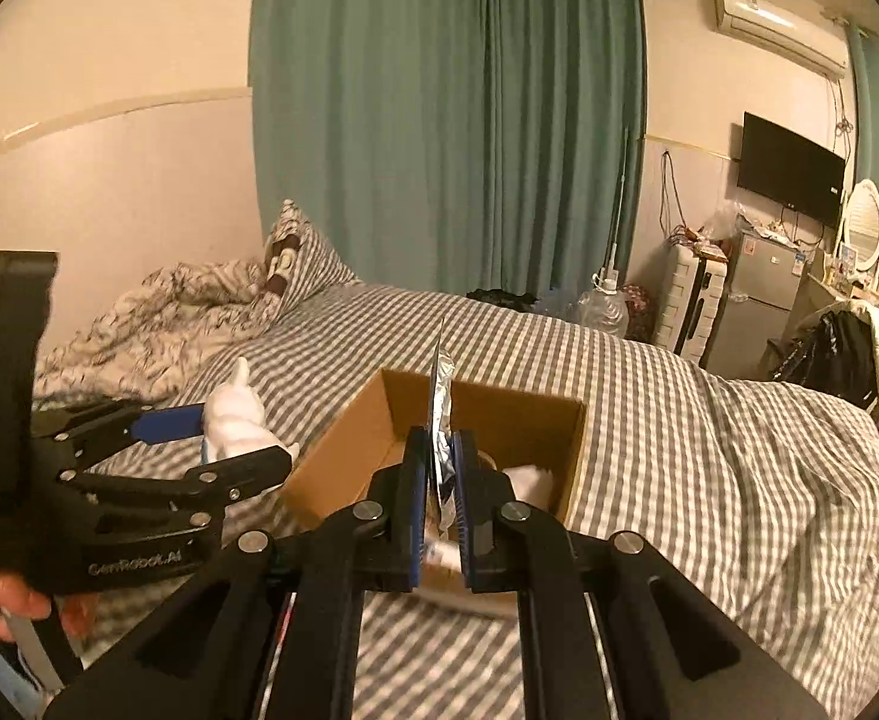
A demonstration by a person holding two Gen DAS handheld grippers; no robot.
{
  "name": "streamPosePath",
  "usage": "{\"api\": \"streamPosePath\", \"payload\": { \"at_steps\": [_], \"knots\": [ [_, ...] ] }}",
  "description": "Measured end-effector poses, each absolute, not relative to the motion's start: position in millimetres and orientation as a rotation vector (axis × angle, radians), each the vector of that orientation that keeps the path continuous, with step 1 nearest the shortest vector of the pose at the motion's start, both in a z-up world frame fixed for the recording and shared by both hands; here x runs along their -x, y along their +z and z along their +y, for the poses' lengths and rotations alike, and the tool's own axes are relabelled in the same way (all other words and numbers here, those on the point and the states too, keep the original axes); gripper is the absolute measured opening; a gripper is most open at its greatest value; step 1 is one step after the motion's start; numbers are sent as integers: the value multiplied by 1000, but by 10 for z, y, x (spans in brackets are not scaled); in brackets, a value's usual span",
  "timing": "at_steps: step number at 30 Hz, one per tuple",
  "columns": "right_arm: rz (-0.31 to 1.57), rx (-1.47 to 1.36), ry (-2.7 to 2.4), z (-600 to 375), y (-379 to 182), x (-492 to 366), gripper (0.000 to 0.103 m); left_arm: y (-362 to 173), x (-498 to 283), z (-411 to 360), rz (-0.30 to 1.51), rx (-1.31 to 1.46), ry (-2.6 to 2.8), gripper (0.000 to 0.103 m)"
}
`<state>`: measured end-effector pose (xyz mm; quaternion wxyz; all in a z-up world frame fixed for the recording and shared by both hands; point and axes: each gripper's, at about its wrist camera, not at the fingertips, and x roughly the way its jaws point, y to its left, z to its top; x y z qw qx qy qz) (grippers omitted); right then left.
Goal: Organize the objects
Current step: 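Drop white bear into box with left tool while right tool drops teal card in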
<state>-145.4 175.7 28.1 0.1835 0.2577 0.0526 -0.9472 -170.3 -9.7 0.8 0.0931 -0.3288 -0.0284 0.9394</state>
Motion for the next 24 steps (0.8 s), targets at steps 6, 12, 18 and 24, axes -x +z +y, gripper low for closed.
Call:
{"api": "streamPosePath", "payload": {
  "at_steps": [6,12,18,24],
  "knots": [
    [73,-798,-2634,1758,114,2044,8,-179,2163,-32,-67,1021,2795,66],
    [32,-873,-2630,1815,-191,2432,9,-466,2446,0,-25,1081,2773,76],
    [-27,-839,-2678,1952,-225,2429,64,-433,2360,5,5,1035,2812,97],
    [-5,-791,-2735,2036,58,2134,69,-130,2050,-102,-3,990,2859,100]
  ]
}}
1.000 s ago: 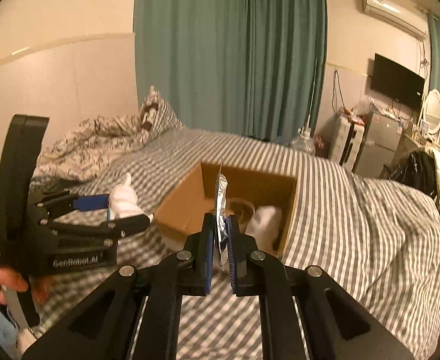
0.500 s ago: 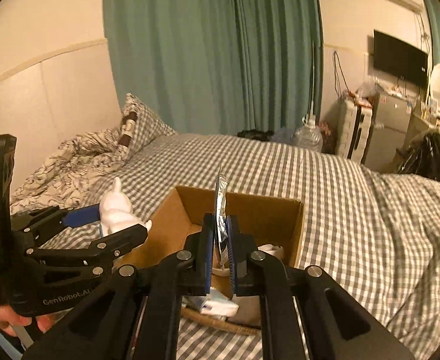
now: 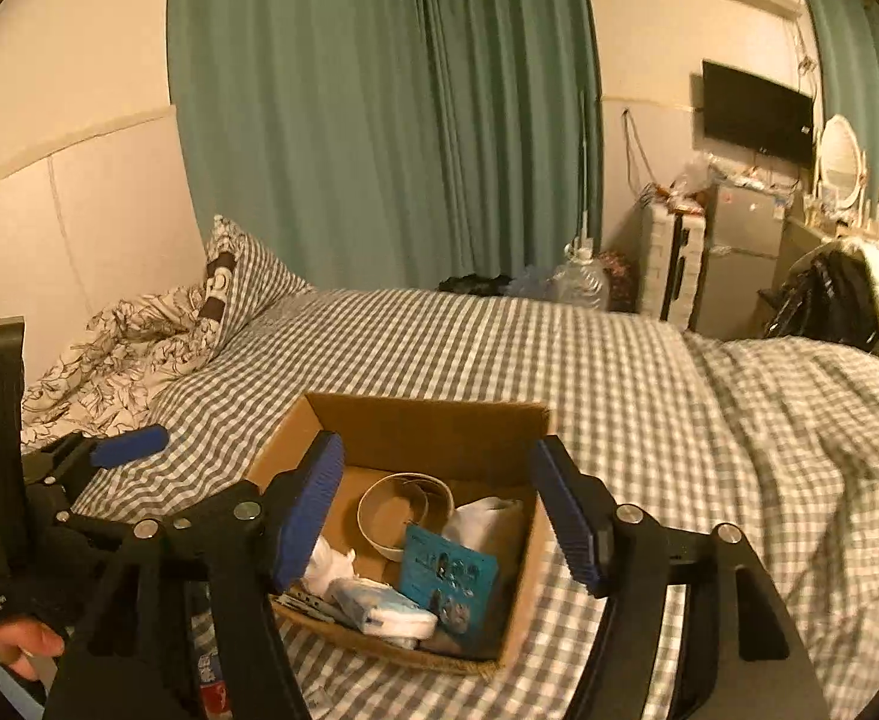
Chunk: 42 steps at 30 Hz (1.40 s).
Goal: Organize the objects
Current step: 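Drop white bear into box with left tool while right tool drops teal card in, then grasp the clear floss-pick jar with the left tool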
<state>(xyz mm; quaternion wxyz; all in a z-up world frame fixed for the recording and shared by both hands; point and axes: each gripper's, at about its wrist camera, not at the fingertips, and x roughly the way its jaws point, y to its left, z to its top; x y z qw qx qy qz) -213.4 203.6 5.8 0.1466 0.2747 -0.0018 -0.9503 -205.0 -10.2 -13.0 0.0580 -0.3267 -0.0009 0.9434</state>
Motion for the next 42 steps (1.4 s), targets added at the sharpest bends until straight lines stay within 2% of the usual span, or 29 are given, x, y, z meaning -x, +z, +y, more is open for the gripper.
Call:
{"api": "streamPosePath", "payload": {
  "at_steps": [5,12,17,22,32,42],
  "knots": [
    [46,-745,-2797,2100,382,1690,75,212,1639,-194,-6,910,2906,103],
    [95,-748,-2877,2112,721,1072,94,472,1053,-330,36,813,2947,103],
    [128,-744,-2888,2024,755,708,96,392,788,-390,66,804,2959,103],
    [164,-809,-2895,1922,436,557,97,54,660,-431,23,857,2957,103],
    [207,-1035,-2858,1797,-679,766,97,-928,812,-298,121,1037,2890,103],
    [155,-1139,-2793,1836,-1136,1015,97,-1507,1115,-128,162,1244,2744,103]
  ]
}}
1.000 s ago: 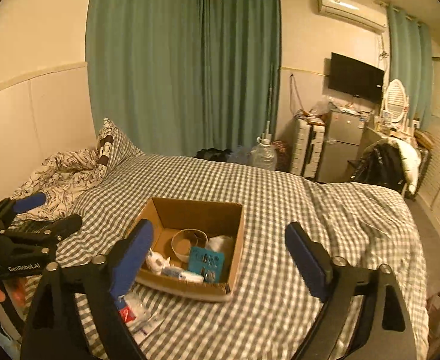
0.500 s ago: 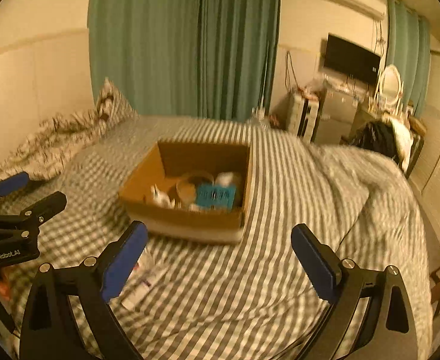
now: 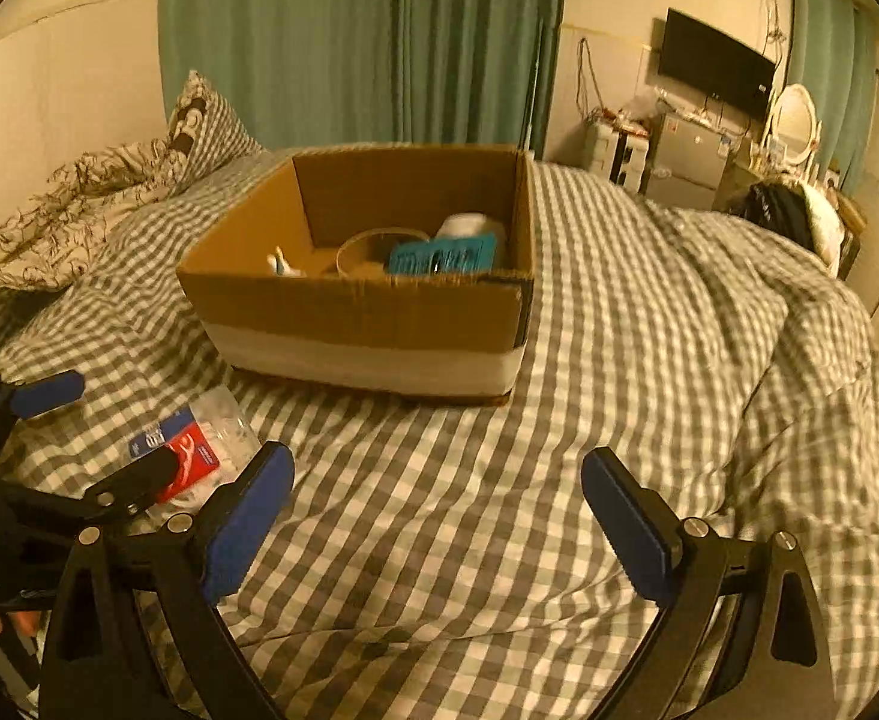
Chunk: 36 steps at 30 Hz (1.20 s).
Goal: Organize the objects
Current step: 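Grasp the clear floss-pick jar with the left tool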
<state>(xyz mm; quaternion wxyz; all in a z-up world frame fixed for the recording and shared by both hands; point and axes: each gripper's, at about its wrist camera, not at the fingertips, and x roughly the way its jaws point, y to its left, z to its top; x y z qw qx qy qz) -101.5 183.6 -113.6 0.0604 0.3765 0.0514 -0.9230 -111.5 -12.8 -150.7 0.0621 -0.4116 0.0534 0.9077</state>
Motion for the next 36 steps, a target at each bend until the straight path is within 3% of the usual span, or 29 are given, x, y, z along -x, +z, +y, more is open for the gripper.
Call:
{"api": "streamPosePath", "payload": {
  "at_steps": [6,8,9,10,21,29,36],
  "knots": [
    [124,-1207,-2748,1857,-1314,1108,97,-1830,1304,-85,170,1400,2655,101],
    [114,-1219,-2738,1858,-1349,1123,97,-1883,1314,-84,159,1422,2633,94],
    [116,-1225,-2736,1849,-1359,1126,97,-1912,1316,-86,142,1435,2606,82],
    [120,-1233,-2731,1841,-1376,1129,97,-1920,1315,-89,129,1441,2588,81],
    [179,-1225,-2721,1642,-1349,1009,97,-1464,1004,-412,15,1284,2801,70],
    [245,-1315,-2564,1094,-1691,1029,96,-1405,990,-719,-89,1262,2827,70],
    [284,-1405,-2462,777,-2022,1152,67,-1472,1021,-731,-116,1286,2788,70]
  ]
}}
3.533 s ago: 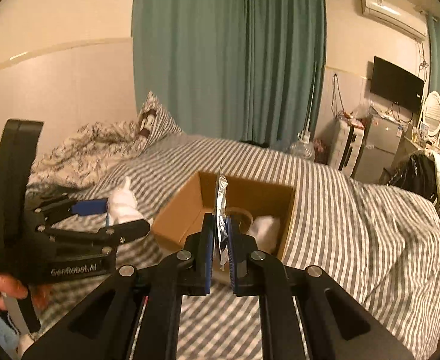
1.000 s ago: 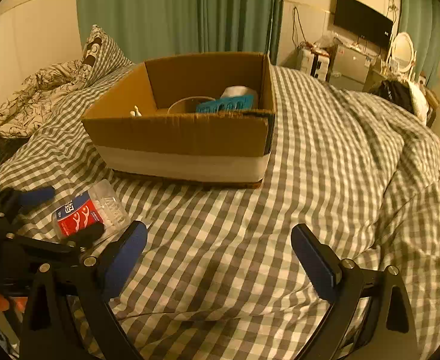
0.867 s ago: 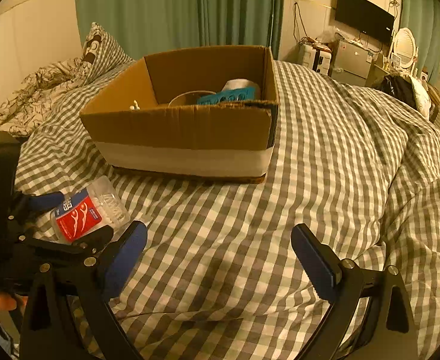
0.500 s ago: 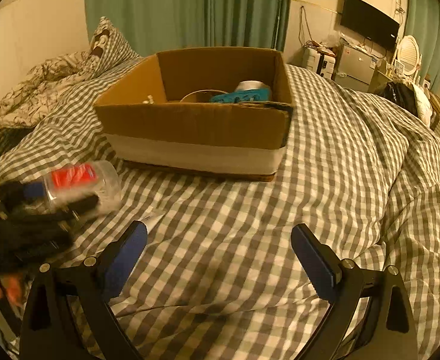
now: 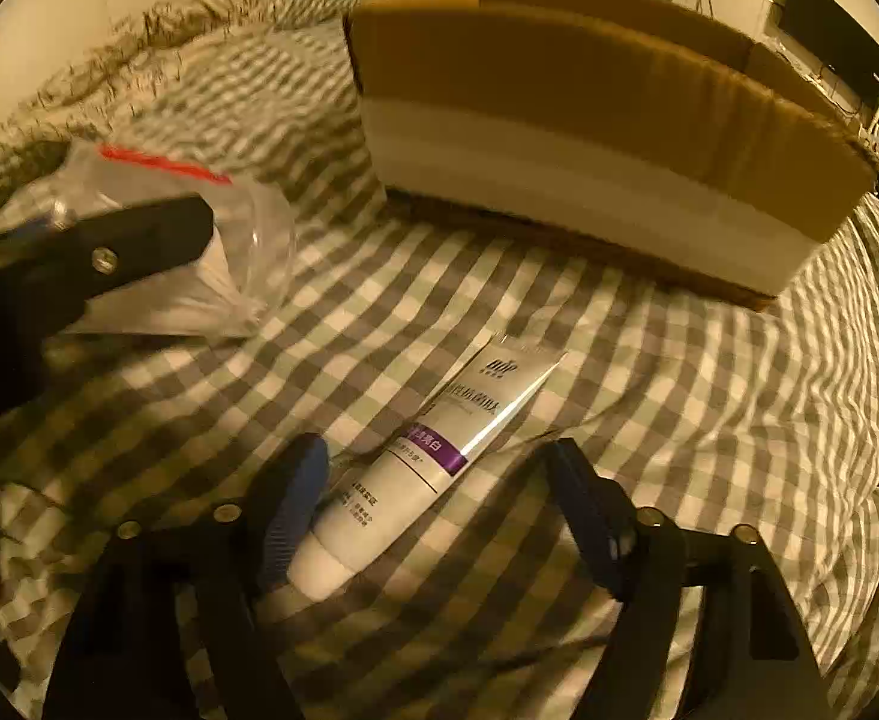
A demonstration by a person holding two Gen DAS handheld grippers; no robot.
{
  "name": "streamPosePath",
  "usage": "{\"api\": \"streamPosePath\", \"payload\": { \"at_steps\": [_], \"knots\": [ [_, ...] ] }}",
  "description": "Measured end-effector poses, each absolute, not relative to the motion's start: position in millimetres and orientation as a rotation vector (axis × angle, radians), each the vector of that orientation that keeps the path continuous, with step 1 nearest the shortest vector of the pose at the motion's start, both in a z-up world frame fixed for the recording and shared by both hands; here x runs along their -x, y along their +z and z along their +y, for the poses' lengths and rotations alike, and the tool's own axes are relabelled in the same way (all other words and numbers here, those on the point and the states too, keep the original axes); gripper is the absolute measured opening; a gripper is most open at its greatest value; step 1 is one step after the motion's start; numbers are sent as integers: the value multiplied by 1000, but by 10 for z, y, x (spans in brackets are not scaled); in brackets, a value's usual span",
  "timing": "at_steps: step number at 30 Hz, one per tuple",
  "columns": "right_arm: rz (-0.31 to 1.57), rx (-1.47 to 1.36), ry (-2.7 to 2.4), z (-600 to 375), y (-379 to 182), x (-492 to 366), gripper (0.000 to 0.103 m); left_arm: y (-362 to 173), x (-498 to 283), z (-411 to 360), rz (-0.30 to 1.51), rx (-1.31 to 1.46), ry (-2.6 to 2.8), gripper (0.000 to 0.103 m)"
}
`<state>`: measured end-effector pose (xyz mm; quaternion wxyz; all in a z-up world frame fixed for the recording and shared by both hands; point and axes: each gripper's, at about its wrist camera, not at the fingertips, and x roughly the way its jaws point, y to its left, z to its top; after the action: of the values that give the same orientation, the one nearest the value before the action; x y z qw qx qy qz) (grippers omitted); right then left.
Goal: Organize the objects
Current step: 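Grasp the clear floss-pick jar with the left tool, then drop floss jar into box with left tool while right tool drops white tube in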
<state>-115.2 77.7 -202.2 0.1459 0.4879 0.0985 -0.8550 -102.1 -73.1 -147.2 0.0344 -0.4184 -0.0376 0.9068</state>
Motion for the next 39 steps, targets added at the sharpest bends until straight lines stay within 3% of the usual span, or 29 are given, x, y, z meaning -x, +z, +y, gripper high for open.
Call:
{"api": "streamPosePath", "payload": {
  "at_steps": [4,7,27,39],
  "knots": [
    [283,-1394,-2459,816,-2032,1131,32,-1486,1003,-645,-57,1295,2794,70],
    [259,-1369,-2458,898,-1965,1070,22,-1487,963,-578,-11,1294,2803,70],
    [130,-1104,-2601,1563,-917,631,21,-889,556,-248,-16,1157,2822,65],
    [109,-938,-2628,1749,-336,752,21,-206,911,-8,41,971,2846,65]
  ]
}}
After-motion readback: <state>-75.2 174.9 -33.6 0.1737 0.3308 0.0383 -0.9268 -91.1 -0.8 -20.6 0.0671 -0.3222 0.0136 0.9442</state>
